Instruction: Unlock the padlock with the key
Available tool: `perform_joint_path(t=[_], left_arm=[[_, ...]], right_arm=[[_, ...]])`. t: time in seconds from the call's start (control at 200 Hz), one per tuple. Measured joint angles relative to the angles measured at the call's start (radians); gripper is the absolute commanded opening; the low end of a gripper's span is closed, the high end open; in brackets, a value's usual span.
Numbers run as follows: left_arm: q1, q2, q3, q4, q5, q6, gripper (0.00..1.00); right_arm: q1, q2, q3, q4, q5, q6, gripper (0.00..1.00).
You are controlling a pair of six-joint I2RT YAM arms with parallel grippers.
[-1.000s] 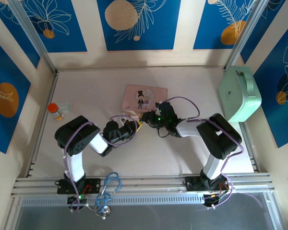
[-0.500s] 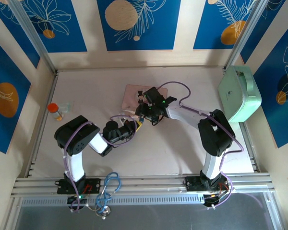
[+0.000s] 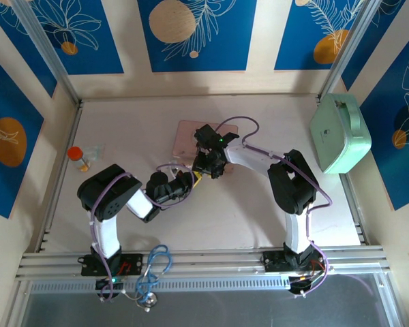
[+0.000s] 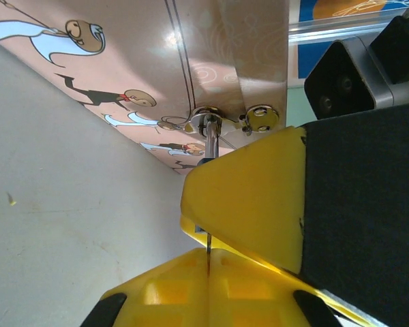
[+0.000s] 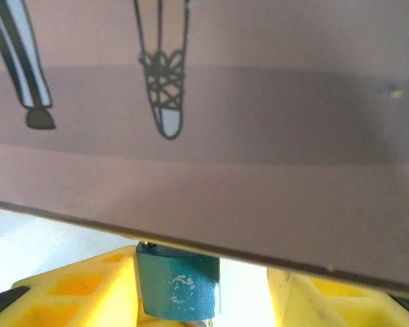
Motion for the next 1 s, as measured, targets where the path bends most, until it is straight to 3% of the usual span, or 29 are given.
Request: perform_joint_path(t=[0.21, 0.475, 0.56, 0.81, 0.885, 1.0], left_arm=[[0.003, 0.000, 0.000, 0.001, 0.000, 0.000, 0.00], [0.003, 0.000, 0.000, 0.000, 0.000, 0.000, 0.00], [0.004, 0.001, -0.001, -0.004, 0.001, 0.000, 0.00], [0.005, 0.001, -0.001, 0.000, 0.003, 0.000, 0.00], [0.005, 0.001, -0.001, 0.001, 0.003, 0.000, 0.00], [0.005, 0.001, -0.001, 0.001, 0.003, 0.000, 0.00]], right_arm=[[0.002, 0.001, 0.023, -0.016, 0.012, -0.023, 0.40], [0.016, 0.031, 0.051, -0.019, 0.038, -0.035, 0.36], [0.017, 0.042, 0.051, -0.013, 0.041, -0.035, 0.29], [0.022, 0.044, 0.064, -0.031, 0.065, -0.043, 0.35], [0.026, 0.045, 0.078, -0.050, 0.079, -0.048, 0.41], [0.030, 0.045, 0.102, -0.073, 0.092, -0.053, 0.37]])
